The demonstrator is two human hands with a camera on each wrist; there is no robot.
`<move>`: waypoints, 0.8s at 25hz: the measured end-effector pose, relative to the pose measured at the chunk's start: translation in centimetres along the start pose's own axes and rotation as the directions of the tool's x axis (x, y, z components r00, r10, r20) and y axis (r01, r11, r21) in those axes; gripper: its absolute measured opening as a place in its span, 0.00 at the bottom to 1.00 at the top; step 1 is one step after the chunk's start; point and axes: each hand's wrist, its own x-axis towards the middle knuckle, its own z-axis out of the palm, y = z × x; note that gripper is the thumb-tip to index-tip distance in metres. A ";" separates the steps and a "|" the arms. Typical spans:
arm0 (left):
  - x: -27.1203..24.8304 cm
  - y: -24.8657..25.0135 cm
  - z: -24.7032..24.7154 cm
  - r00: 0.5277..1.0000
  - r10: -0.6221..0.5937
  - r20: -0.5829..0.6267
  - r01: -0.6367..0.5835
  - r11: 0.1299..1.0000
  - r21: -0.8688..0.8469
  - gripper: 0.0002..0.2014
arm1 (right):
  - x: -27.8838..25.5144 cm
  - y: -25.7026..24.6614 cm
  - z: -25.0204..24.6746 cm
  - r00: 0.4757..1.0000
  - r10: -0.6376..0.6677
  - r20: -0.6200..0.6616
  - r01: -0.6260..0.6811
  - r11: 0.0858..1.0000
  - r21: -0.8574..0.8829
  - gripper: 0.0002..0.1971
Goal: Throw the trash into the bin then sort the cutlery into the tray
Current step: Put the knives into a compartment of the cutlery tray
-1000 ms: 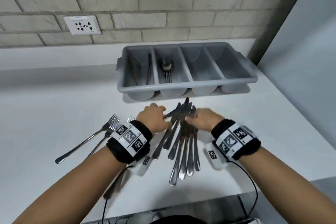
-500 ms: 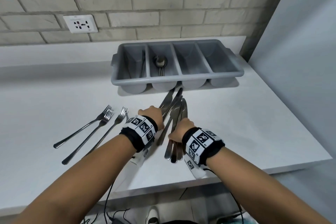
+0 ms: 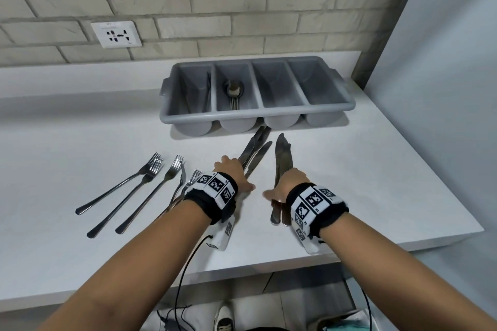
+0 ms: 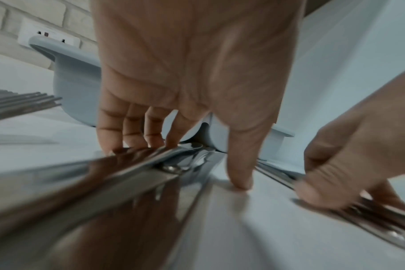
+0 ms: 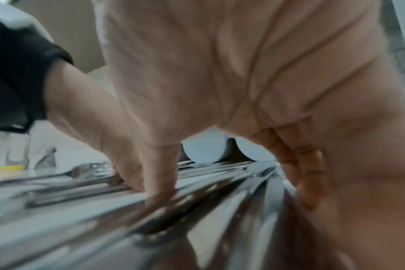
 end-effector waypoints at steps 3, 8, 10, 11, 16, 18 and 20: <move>0.1 0.5 0.5 1.000 0.006 -0.015 -0.006 1.000 -0.011 0.34 | -0.7 0.6 0.7 1.000 -0.015 0.005 0.015 0.999 -0.030 0.31; 0.3 0.9 0.7 1.000 -0.013 -0.012 0.012 0.998 -0.055 0.33 | -0.1 0.6 0.7 0.998 -0.060 -0.014 0.058 0.995 -0.086 0.24; 0.5 0.9 0.8 0.999 -0.046 0.000 0.046 0.996 -0.081 0.33 | 0.3 0.7 0.6 0.998 -0.058 -0.011 0.057 0.996 -0.072 0.24; 0.5 0.9 0.8 0.998 -0.063 0.005 0.063 0.994 -0.089 0.33 | 0.6 0.8 0.6 0.997 -0.071 -0.014 0.070 0.995 -0.068 0.23; 0.7 0.9 0.7 0.998 -0.067 0.019 0.068 0.996 -0.062 0.27 | 1.1 1.0 0.1 0.996 -0.094 -0.002 0.093 0.989 -0.111 0.18; 0.8 1.0 0.9 0.999 -0.051 0.008 0.051 0.997 -0.050 0.25 | 1.0 0.9 -0.3 0.994 -0.103 0.036 0.107 0.983 -0.151 0.17; 0.9 1.2 1.2 0.998 -0.061 -0.004 0.061 0.997 -0.044 0.24 | 0.8 0.8 -0.6 0.992 -0.109 0.058 0.119 0.969 -0.218 0.16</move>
